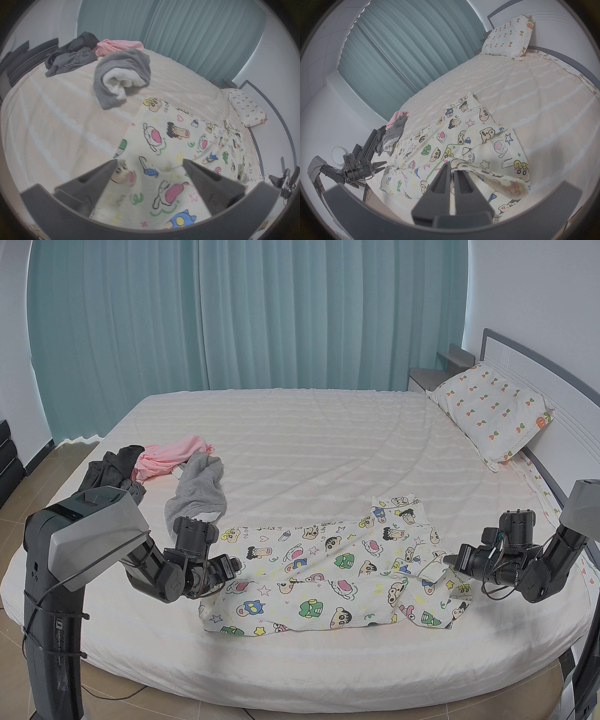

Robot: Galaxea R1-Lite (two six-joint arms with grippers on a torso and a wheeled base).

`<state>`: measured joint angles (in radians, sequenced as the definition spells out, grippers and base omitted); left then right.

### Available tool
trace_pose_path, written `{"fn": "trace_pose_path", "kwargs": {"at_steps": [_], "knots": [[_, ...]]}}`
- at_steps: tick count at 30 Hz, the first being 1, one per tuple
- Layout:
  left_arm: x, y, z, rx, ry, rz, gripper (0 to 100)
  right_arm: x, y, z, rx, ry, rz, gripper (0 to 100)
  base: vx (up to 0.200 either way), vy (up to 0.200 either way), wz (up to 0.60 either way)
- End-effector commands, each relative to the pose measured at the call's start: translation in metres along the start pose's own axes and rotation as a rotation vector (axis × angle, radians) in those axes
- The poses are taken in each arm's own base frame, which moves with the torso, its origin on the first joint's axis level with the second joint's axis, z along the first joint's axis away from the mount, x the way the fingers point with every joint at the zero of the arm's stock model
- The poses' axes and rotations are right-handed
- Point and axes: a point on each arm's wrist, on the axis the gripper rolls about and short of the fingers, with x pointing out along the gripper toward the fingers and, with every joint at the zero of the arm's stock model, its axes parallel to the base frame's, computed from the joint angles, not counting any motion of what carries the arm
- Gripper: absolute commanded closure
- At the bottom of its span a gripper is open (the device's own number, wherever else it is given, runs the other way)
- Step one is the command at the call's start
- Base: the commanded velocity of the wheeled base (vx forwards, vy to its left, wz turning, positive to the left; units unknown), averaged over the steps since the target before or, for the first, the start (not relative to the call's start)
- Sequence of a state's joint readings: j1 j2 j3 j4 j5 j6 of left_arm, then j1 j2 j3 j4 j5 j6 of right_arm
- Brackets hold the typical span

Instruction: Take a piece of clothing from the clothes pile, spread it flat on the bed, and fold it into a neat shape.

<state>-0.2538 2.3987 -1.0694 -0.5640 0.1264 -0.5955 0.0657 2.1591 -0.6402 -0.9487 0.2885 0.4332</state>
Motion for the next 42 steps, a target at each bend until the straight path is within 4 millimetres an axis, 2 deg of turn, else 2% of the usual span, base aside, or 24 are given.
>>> {"fn": "trace_pose_path", "kwargs": {"at_steps": [1, 2, 5, 8, 9, 11, 13, 14, 15, 16, 19, 25, 30, 41, 42], "knots": [[-0.011, 0.02, 0.018, -0.052, -0.02, 0.034, 0, 0.004, 0.006, 0.005, -0.014, -0.025, -0.001, 100, 0.0, 0.0, 0.0], [-0.012, 0.022, 0.019, -0.056, -0.02, 0.036, 0, 0.005, 0.006, 0.005, -0.014, -0.028, -0.003, 100, 0.0, 0.0, 0.0], [-0.033, 0.045, 0.03, -0.126, 0.019, 0.003, 0, 0.006, 0.008, 0.01, -0.016, -0.035, -0.019, 100, 0.0, 0.0, 0.0], [-0.054, 0.057, 0.031, -0.216, 0.056, -0.039, 0, -0.001, 0.016, 0.009, -0.023, -0.016, -0.008, 100, 0.0, 0.0, 0.0], [-0.054, 0.057, 0.031, -0.216, 0.056, -0.039, 0, -0.001, 0.016, 0.009, -0.023, -0.016, -0.008, 100, 0.0, 0.0, 0.0], [-0.074, 0.068, 0.022, -0.264, 0.105, -0.059, 0, -0.008, 0.024, 0.008, -0.027, 0.007, 0.005, 100, 0.0, 0.0, 0.0], [-0.079, 0.071, 0.015, -0.27, 0.128, -0.065, 0, -0.01, 0.028, 0.007, -0.029, 0.02, 0.009, 100, 0.0, 0.0, 0.0], [-0.087, 0.077, 0.002, -0.273, 0.165, -0.073, 0, -0.011, 0.034, 0.0, -0.032, 0.067, 0.013, 100, 0.0, 0.0, 0.0], [-0.087, 0.077, 0.002, -0.273, 0.165, -0.073, 0, -0.011, 0.034, 0.0, -0.032, 0.067, 0.013, 100, 0.0, 0.0, 0.0], [-0.093, 0.079, -0.009, -0.285, 0.18, -0.091, 0, -0.009, 0.04, -0.011, -0.034, 0.112, 0.013, 100, 0.0, 0.0, 0.0], [-0.098, 0.077, -0.021, -0.321, 0.185, -0.114, 0, -0.011, 0.042, -0.018, -0.036, 0.137, 0.014, 100, 0.0, 0.0, 0.0], [-0.104, 0.075, -0.051, -0.317, 0.203, -0.183, 0, -0.023, 0.051, -0.05, -0.063, 0.229, -0.021, 100, 0.0, 0.0, 0.0], [-0.106, 0.076, -0.056, -0.316, 0.178, -0.218, 0, -0.03, 0.051, -0.068, -0.074, 0.287, -0.043, 100, 0.0, 0.0, 0.0], [-0.108, 0.077, -0.061, -0.308, 0.185, -0.212, 0, -0.037, 0.052, -0.087, -0.045, 0.35, -0.064, 100, 0.0, 0.0, 0.0], [-0.108, 0.077, -0.062, -0.306, 0.186, -0.211, 0, -0.037, 0.051, -0.087, -0.039, 0.35, -0.067, 0, 0.0, 0.0, 0.0]]}}
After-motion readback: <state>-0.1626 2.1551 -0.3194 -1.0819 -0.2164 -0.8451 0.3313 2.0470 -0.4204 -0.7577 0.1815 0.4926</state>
